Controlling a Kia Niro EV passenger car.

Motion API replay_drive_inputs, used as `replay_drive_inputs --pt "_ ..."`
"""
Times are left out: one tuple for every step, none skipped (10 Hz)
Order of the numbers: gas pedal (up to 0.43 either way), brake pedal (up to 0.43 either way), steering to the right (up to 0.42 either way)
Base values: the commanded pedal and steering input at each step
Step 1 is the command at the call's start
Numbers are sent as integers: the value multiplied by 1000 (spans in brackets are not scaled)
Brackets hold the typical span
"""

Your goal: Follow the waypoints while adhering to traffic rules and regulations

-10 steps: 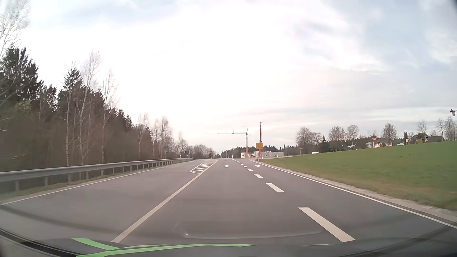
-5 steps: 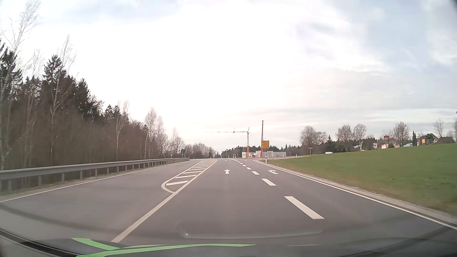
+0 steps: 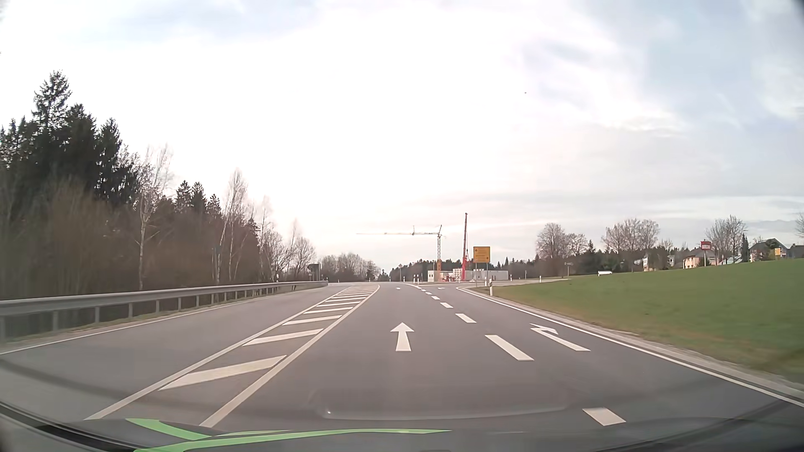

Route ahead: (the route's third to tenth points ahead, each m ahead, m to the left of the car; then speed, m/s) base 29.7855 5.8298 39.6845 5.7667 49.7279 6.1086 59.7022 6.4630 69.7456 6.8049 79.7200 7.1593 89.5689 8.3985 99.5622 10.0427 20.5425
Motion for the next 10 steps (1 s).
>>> replay_drive_inputs --pt "248 0 -1" --pt "240 0 -1" --pt "228 0 -1" --pt "228 0 -1" --pt "220 0 -1" --pt "220 0 -1" --pt "220 0 -1" --pt "209 0 -2" --pt "209 0 -2" --pt "189 0 -3"
